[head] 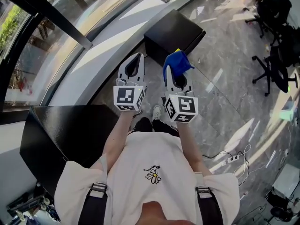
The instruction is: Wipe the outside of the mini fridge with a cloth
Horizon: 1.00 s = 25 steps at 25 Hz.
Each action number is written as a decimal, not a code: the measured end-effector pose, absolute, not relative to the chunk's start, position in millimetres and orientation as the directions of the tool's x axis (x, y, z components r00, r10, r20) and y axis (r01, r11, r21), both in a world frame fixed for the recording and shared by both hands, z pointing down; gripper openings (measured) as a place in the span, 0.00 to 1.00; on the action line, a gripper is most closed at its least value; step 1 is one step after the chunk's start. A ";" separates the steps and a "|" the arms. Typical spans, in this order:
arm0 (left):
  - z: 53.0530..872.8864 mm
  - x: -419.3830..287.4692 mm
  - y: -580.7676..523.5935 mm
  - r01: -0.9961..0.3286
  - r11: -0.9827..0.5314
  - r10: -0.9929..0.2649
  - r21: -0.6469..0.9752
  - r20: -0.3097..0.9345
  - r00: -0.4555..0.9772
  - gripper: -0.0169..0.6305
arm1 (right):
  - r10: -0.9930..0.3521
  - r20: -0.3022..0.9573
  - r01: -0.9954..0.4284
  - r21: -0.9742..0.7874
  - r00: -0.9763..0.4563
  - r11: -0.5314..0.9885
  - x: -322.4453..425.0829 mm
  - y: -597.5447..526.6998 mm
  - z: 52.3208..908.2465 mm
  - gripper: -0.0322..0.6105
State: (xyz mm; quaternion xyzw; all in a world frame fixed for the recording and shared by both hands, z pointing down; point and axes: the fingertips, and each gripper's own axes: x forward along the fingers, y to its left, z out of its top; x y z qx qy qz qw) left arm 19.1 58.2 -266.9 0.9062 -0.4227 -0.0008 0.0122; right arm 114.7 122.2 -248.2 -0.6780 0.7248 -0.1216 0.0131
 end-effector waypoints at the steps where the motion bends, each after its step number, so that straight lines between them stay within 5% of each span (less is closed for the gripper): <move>1: -267.1 24.0 53.2 -0.766 -0.643 -0.766 0.021 0.007 0.643 0.03 | -0.984 0.153 -0.979 -0.195 -0.087 0.056 118.7 116.3 -245.3 0.16; 17: -242.2 20.4 -53.0 -0.780 -0.625 -0.780 0.015 0.032 0.625 0.03 | -0.975 0.200 -0.984 -0.167 -0.100 0.067 119.7 6.8 -212.3 0.16; 25: -70.5 17.9 -113.3 -0.796 -0.604 -0.796 0.038 0.023 0.604 0.03 | -0.983 0.178 -0.994 -0.104 -0.044 0.026 119.1 -53.5 -48.3 0.16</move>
